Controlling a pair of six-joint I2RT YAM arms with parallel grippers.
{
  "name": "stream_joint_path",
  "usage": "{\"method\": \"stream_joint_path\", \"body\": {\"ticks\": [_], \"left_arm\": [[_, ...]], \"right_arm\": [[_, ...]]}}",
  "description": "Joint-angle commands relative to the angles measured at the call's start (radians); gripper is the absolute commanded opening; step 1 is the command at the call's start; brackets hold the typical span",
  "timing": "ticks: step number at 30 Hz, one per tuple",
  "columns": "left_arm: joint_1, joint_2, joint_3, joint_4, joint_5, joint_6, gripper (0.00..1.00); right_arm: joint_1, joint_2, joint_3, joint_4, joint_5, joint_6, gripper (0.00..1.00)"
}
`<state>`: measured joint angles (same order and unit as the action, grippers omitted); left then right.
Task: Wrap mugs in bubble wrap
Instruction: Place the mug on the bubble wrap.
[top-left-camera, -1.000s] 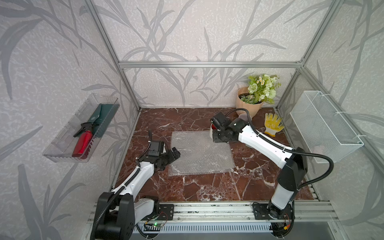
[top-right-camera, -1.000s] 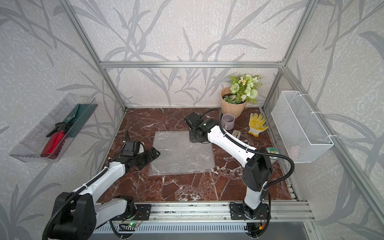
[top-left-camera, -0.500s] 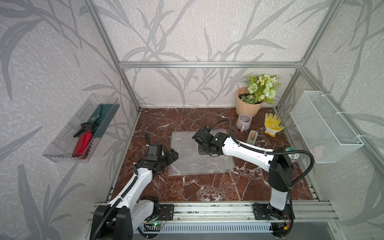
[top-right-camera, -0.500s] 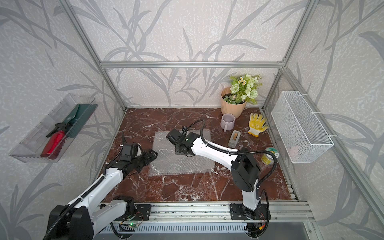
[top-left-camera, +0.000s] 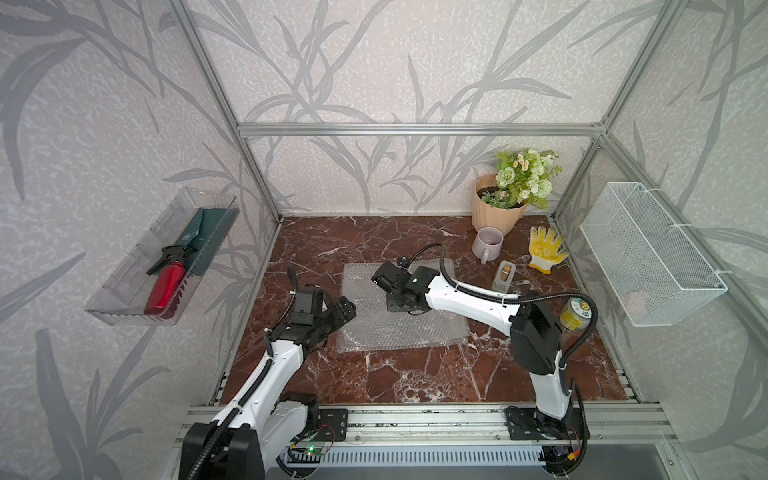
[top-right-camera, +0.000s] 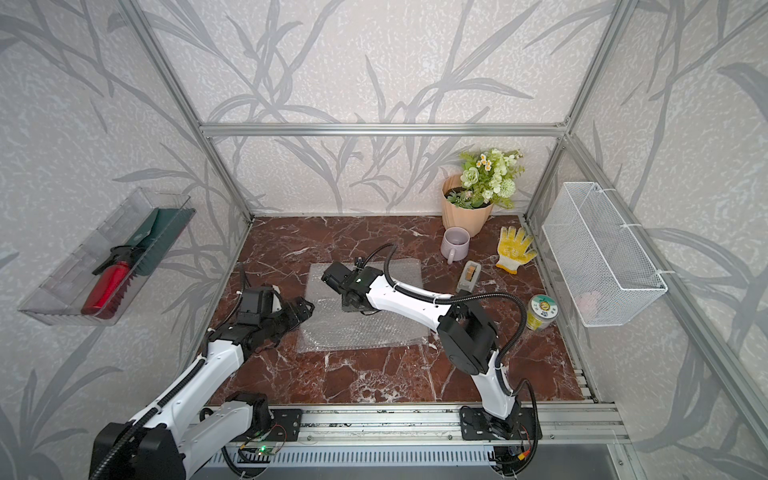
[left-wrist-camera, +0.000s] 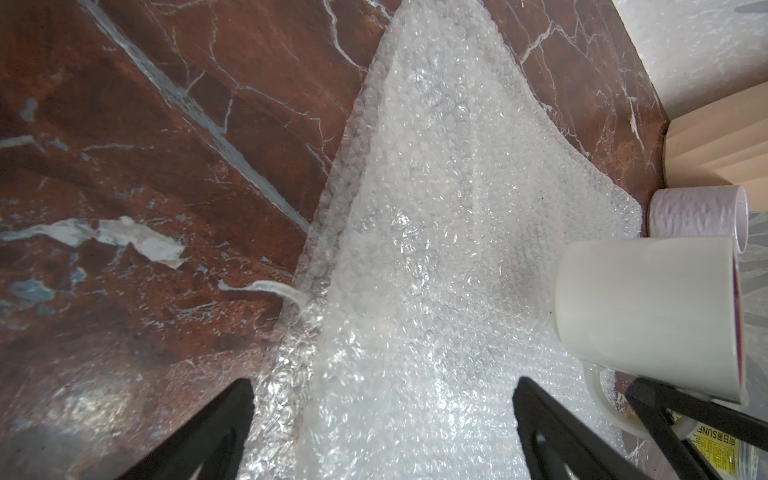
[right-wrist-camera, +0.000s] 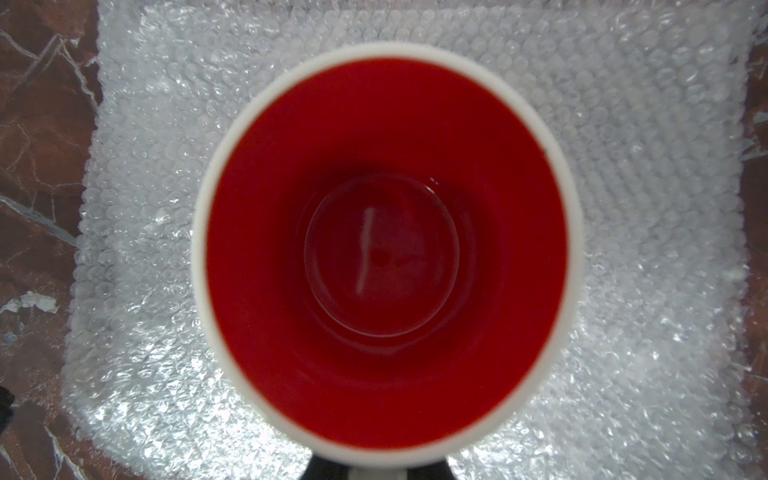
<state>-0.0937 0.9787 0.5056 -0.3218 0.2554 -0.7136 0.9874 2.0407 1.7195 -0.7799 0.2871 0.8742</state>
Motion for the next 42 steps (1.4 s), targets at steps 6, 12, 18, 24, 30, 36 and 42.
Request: {"method": "stream_joint_path", "body": {"ticks": [6, 12, 18, 24, 30, 36, 42], "left_arm": [[0.007, 0.018, -0.006, -0.003, -0.011, 0.006, 0.99], [0.008, 0.021, -0.007, -0.005, -0.016, 0.005, 0.99], [0.007, 0.033, -0.005, -0.002, -0.016, 0.001, 0.99], [0.007, 0.031, 0.019, -0.037, -0.041, -0.006, 0.99], [0.008, 0.058, 0.090, -0.112, -0.038, -0.064, 0.99], [0.008, -0.016, 0.101, -0.121, -0.012, -0.052, 0.99], [-0.046, 0.063, 0.236, -0.187, 0.019, 0.098, 0.94]], "right_arm": [[0.002, 0.033, 0.013, 0.036, 0.000, 0.021, 0.00], [0.003, 0.039, -0.023, 0.044, -0.001, 0.047, 0.00], [0.003, 0.054, -0.039, 0.048, -0.027, 0.056, 0.02], [0.002, 0.034, -0.062, 0.068, -0.045, 0.058, 0.31], [0.002, -0.033, -0.058, 0.092, -0.057, 0.025, 0.59], [0.000, -0.230, -0.212, 0.269, -0.037, -0.124, 0.66], [-0.114, -0.517, -0.621, 0.674, -0.173, -0.294, 0.63]]}}
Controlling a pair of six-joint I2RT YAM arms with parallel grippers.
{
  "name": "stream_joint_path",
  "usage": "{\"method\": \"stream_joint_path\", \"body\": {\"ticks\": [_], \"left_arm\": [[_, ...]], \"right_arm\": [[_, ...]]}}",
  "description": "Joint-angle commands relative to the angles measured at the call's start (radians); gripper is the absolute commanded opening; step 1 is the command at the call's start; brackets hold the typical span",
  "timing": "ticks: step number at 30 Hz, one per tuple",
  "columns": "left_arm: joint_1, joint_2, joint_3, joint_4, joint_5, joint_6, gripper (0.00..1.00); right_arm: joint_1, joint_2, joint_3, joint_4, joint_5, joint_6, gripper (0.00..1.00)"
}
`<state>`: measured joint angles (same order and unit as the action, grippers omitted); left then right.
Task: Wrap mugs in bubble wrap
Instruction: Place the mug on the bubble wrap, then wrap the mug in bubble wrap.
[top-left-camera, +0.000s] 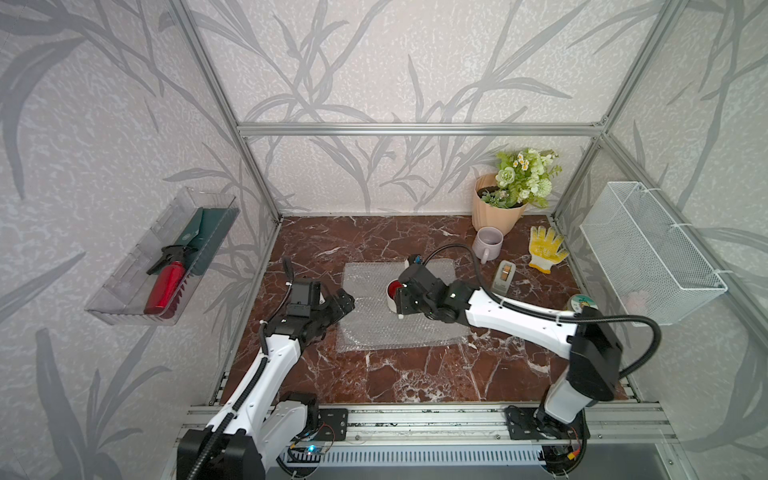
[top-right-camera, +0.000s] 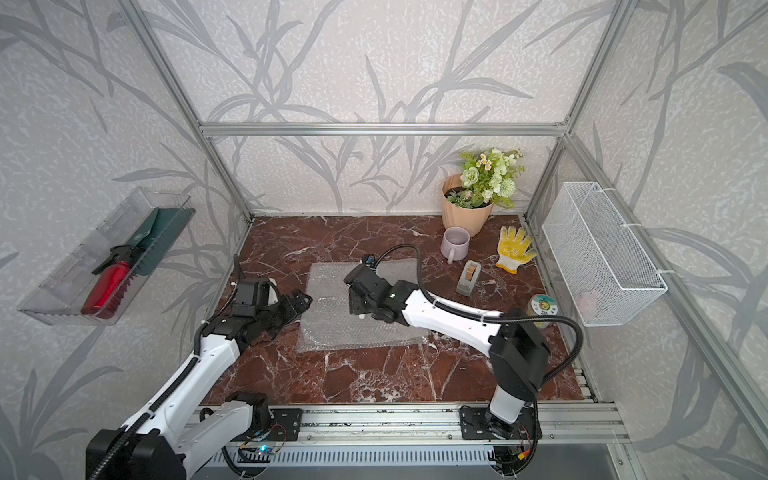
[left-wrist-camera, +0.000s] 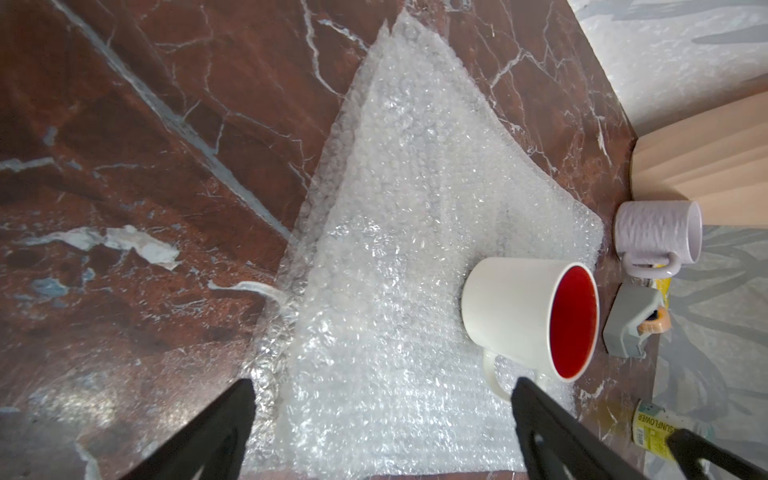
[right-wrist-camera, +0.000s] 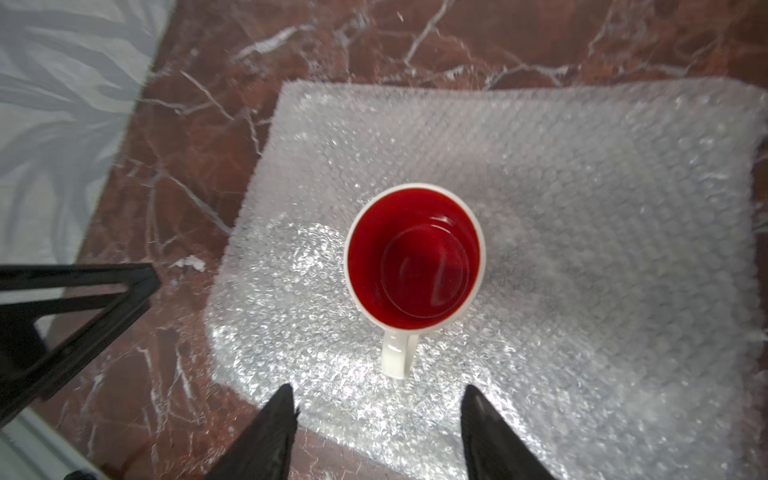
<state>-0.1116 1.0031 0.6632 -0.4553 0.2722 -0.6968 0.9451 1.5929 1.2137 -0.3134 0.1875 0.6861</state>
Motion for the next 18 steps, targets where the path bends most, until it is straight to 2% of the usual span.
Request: {"method": "stream_joint_path", "body": {"ticks": [1, 3, 7, 13, 18], "left_arm": [[-0.048, 0.064, 0.113, -0.077, -0.024, 0.096, 0.94], [-0.092, 0.105, 0.163, -0.100, -0.060, 0.121, 0.93], [-0.192, 0.188, 0.260, -0.089, -0.082, 0.146, 0.98], [-0.323, 0.353, 0.379, -0.004, -0.070, 0.143, 0.99], [-0.402, 0.494, 0.486, 0.023, -0.064, 0.148, 0.99]], "right_arm": [[-0.114, -0.097, -0.158, 0.239, -0.139, -0.114, 0.62], [-0.190, -0.137, -0.213, 0.251, -0.222, -0.139, 0.62], [-0.328, -0.108, -0.164, 0.054, -0.220, -0.219, 0.59], [-0.509, 0.077, -0.029, -0.097, -0.304, -0.283, 0.50], [-0.579, 0.290, 0.150, -0.147, -0.360, -0.320, 0.50]]}}
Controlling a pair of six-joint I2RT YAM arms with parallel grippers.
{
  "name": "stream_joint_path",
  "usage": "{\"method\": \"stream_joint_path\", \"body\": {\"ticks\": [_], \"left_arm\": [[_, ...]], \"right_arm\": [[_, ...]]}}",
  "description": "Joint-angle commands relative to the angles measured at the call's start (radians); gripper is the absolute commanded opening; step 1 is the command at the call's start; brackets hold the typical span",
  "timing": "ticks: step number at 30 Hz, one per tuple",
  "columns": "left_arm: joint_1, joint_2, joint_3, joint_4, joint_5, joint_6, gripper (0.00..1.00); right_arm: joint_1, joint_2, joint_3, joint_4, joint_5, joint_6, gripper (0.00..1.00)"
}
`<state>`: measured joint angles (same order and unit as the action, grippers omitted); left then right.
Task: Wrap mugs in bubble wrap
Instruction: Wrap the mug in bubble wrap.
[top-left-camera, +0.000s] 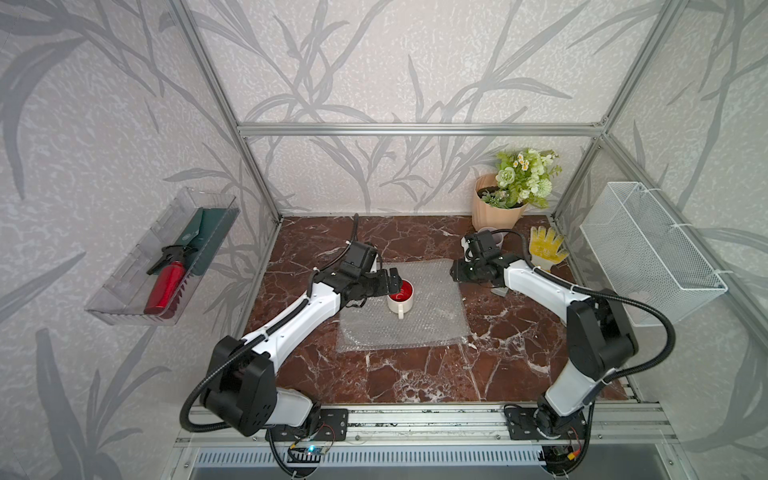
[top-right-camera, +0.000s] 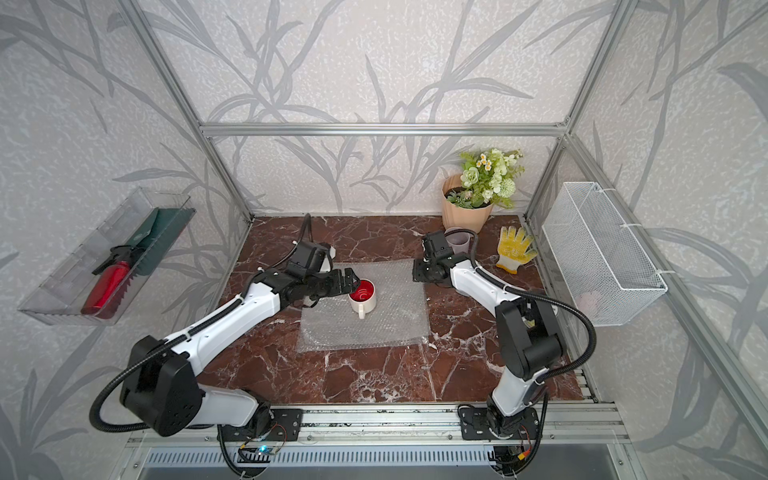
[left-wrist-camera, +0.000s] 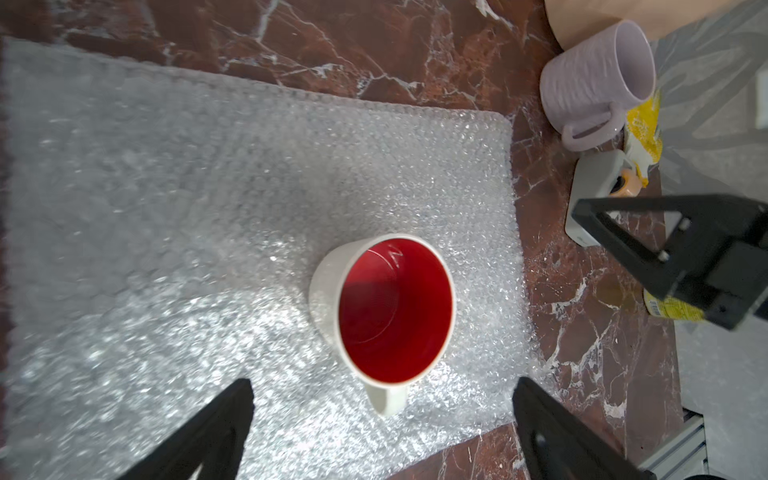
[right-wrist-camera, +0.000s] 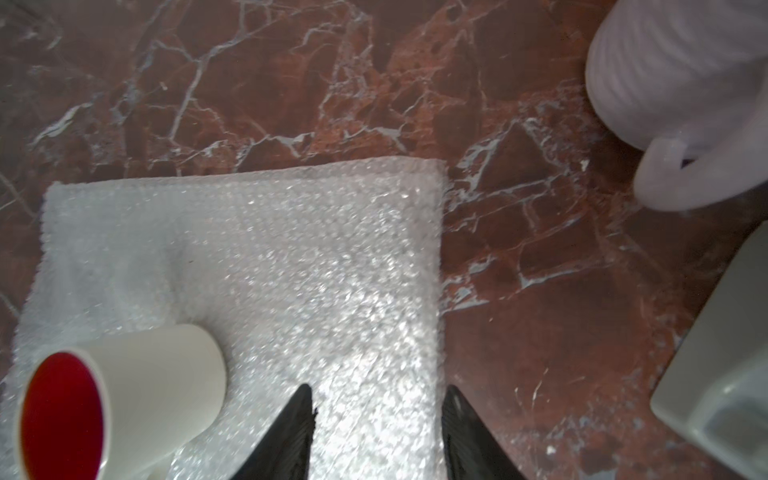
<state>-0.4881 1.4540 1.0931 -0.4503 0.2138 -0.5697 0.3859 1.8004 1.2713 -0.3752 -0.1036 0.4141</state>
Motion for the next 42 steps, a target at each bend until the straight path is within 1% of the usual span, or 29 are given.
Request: {"method": "stream_joint_path", "body": {"ticks": [1, 4, 8, 13, 15, 16, 17, 18, 19, 22, 26, 28, 32, 36, 42], "left_arm": [[-0.031, 0.058, 0.071, 0.020, -0.004, 0.019, 0.99], [-0.046, 0.095, 0.099, 0.033, -0.006, 0.016, 0.99], [-0.053, 0.110, 0.111, 0.041, -0.011, 0.008, 0.99], [-0.058, 0.101, 0.098, 0.045, -0.018, 0.002, 0.99], [-0.057, 0.096, 0.090, 0.041, -0.022, 0.001, 0.99], [-0.058, 0.093, 0.087, 0.039, -0.027, 0.001, 0.99], [-0.058, 0.090, 0.085, 0.036, -0.031, 0.003, 0.99], [-0.059, 0.088, 0.082, 0.033, -0.034, 0.003, 0.99], [-0.058, 0.085, 0.080, 0.030, -0.038, 0.004, 0.99], [-0.058, 0.074, 0.070, 0.027, -0.046, 0.004, 0.99], [-0.058, 0.071, 0.061, 0.028, -0.043, -0.002, 0.99], [-0.058, 0.068, 0.055, 0.030, -0.045, -0.005, 0.99], [-0.058, 0.050, 0.032, 0.033, -0.081, -0.034, 0.99], [-0.057, 0.039, 0.010, 0.038, -0.078, -0.045, 0.99], [-0.059, 0.027, -0.007, 0.036, -0.088, -0.049, 0.99]], "right_arm": [[-0.025, 0.116, 0.128, -0.100, -0.076, -0.050, 0.50], [-0.028, 0.192, 0.221, -0.118, -0.059, -0.055, 0.51], [-0.035, 0.298, 0.336, -0.184, -0.016, -0.049, 0.53], [-0.043, 0.388, 0.423, -0.224, -0.015, -0.046, 0.58], [-0.046, 0.417, 0.457, -0.244, -0.026, -0.050, 0.61], [-0.049, 0.428, 0.471, -0.248, -0.034, -0.051, 0.64], [-0.053, 0.437, 0.482, -0.251, -0.045, -0.049, 0.75], [-0.056, 0.443, 0.488, -0.252, -0.057, -0.046, 0.82], [-0.061, 0.449, 0.496, -0.251, -0.075, -0.043, 0.85], [-0.071, 0.452, 0.493, -0.219, -0.137, -0.037, 0.85], [-0.082, 0.452, 0.487, -0.177, -0.246, -0.036, 0.79], [-0.083, 0.446, 0.480, -0.157, -0.277, -0.037, 0.76], [-0.087, 0.429, 0.463, -0.121, -0.322, -0.038, 0.71], [-0.094, 0.412, 0.441, -0.082, -0.372, -0.029, 0.66], [-0.094, 0.350, 0.376, -0.035, -0.380, -0.039, 0.60]]}}
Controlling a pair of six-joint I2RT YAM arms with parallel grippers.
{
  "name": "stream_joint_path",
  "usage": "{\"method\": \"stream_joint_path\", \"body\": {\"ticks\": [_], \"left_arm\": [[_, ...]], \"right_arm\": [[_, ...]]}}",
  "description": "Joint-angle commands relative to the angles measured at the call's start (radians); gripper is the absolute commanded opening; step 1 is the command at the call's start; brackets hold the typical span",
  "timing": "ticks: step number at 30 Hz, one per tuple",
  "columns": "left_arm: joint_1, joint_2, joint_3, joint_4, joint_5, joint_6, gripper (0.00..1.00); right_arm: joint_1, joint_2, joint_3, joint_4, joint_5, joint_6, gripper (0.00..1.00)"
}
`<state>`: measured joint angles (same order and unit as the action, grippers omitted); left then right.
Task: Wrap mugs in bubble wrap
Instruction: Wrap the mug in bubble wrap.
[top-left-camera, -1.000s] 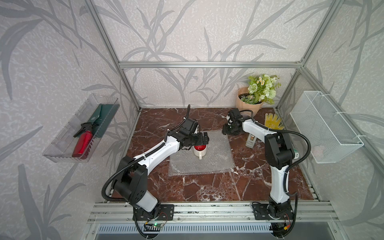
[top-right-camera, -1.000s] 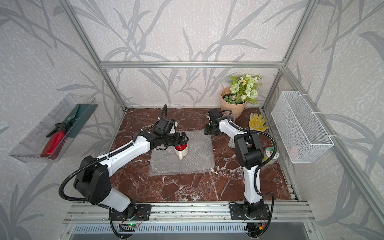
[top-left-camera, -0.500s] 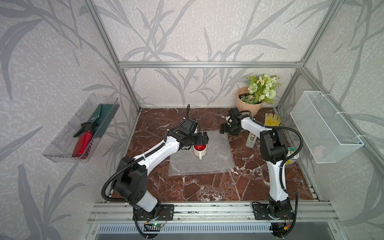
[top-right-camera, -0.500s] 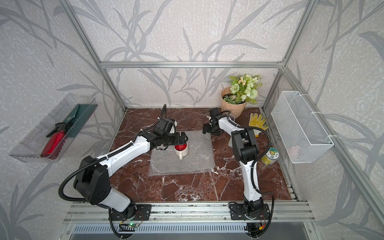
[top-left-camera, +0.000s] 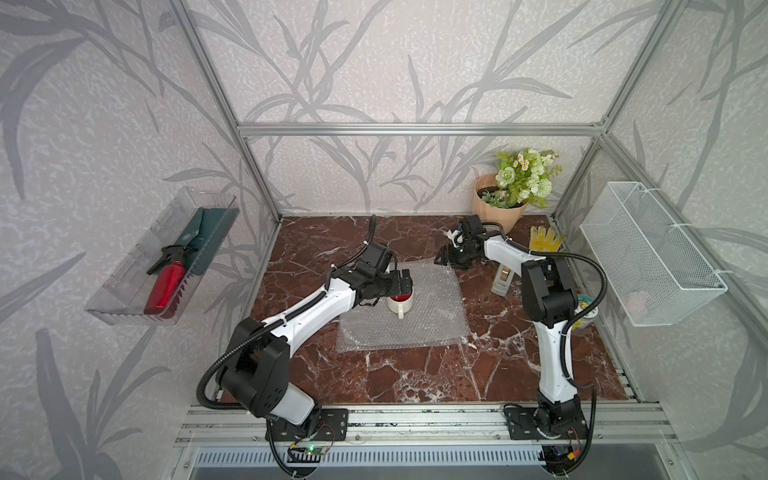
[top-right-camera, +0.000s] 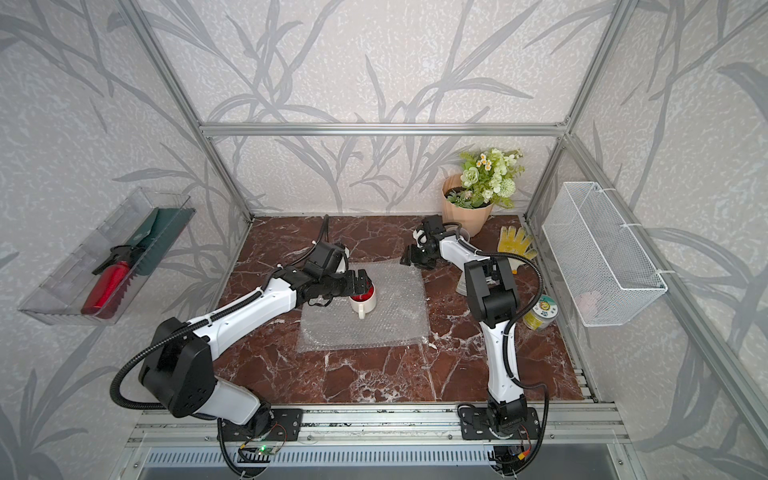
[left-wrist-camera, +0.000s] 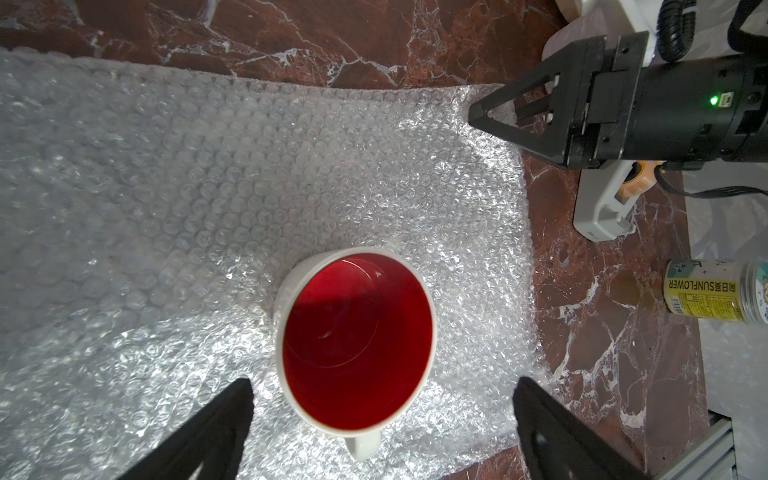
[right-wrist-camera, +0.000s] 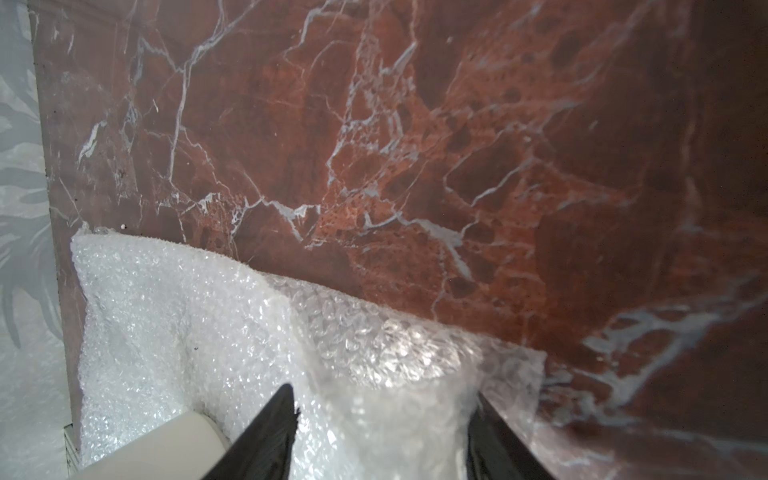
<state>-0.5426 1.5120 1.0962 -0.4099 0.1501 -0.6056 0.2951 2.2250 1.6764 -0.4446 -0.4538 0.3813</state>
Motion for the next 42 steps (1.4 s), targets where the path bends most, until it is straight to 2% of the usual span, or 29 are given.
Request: {"method": "stream_joint_path", "body": {"ticks": [1, 8, 15, 26, 34, 42], "left_arm": [[-0.005, -0.032, -0.010, -0.006, -0.024, -0.013, 0.99], [-0.003, -0.027, -0.008, -0.011, -0.028, -0.015, 0.99], [-0.004, -0.037, -0.010, -0.017, -0.038, -0.016, 0.99], [-0.004, -0.056, -0.010, -0.045, -0.058, -0.006, 0.99], [-0.002, -0.083, -0.035, -0.030, -0.070, -0.039, 0.97], [-0.002, -0.123, -0.062, -0.023, -0.158, -0.090, 0.97]], "right_arm": [[-0.004, -0.087, -0.043, 0.042, -0.027, -0.012, 0.60], [-0.003, -0.143, -0.112, 0.102, -0.047, -0.037, 0.56], [-0.003, -0.162, -0.133, 0.117, -0.069, -0.037, 0.46], [0.002, -0.209, -0.162, 0.126, -0.049, -0.044, 0.14], [0.075, -0.319, -0.246, 0.149, -0.045, -0.057, 0.11], [0.184, -0.381, -0.274, 0.123, -0.054, -0.063, 0.11]]}}
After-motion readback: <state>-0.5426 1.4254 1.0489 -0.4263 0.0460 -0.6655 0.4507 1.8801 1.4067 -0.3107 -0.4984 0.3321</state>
